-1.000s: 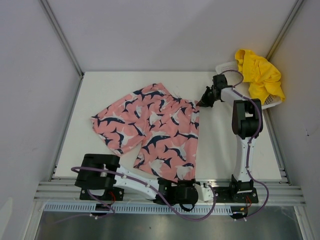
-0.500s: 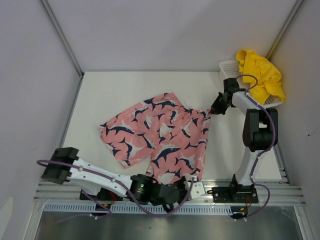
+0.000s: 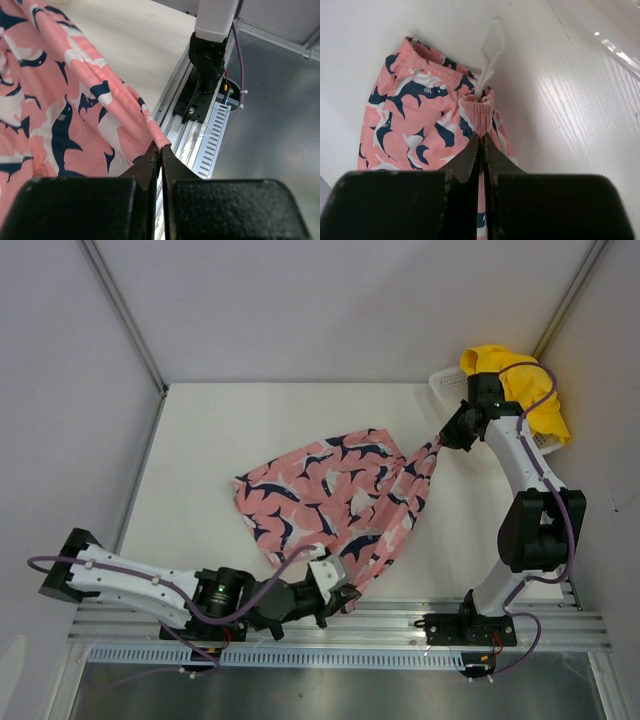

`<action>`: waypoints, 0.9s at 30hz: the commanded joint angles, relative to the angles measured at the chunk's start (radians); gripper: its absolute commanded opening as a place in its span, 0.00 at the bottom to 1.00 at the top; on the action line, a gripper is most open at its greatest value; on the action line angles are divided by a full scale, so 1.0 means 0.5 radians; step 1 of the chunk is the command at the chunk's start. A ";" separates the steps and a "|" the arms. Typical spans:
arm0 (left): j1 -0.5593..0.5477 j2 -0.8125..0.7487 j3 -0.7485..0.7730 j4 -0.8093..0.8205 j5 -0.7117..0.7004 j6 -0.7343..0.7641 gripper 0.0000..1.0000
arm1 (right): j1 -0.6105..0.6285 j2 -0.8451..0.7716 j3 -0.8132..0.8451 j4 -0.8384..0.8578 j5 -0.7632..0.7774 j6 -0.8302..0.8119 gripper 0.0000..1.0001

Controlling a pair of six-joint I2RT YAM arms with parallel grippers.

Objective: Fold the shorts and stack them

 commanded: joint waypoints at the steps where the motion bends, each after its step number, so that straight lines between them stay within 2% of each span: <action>1: 0.058 -0.225 -0.041 -0.105 -0.031 -0.218 0.00 | 0.028 0.065 0.159 0.052 -0.023 0.047 0.00; 6: 0.245 -0.504 -0.071 -0.354 -0.084 -0.307 0.00 | 0.052 0.139 0.383 -0.037 0.057 0.136 0.00; 9: 0.560 -0.646 -0.081 -0.495 0.029 -0.319 0.00 | 0.077 0.221 0.576 -0.129 0.066 0.191 0.00; 14: 0.920 -0.732 -0.013 -0.667 0.174 -0.249 0.00 | 0.104 0.326 0.740 -0.141 0.045 0.341 0.00; 17: 1.251 -0.723 0.036 -0.774 0.321 -0.236 0.00 | 0.132 0.335 0.731 -0.037 0.026 0.430 0.00; 18: 1.471 -0.723 0.042 -0.820 0.439 -0.249 0.00 | 0.144 0.335 0.727 -0.010 0.023 0.479 0.00; 20: 1.708 -0.729 0.030 -0.824 0.612 -0.267 0.00 | 0.169 0.351 0.737 0.052 0.035 0.535 0.00; 21: 1.922 -0.732 0.027 -0.809 0.704 -0.267 0.00 | 0.175 0.357 0.734 0.073 0.047 0.583 0.00; 22: 2.012 -0.726 0.033 -0.787 0.847 -0.267 0.00 | 0.178 0.360 0.734 0.113 0.060 0.608 0.00; 24: 2.226 -0.692 0.067 -0.769 0.956 -0.255 0.00 | 0.193 0.381 0.737 0.153 0.066 0.651 0.00; 27: 2.383 -0.622 0.171 -0.753 1.097 -0.215 0.00 | 0.190 0.415 0.737 0.233 0.066 0.746 0.00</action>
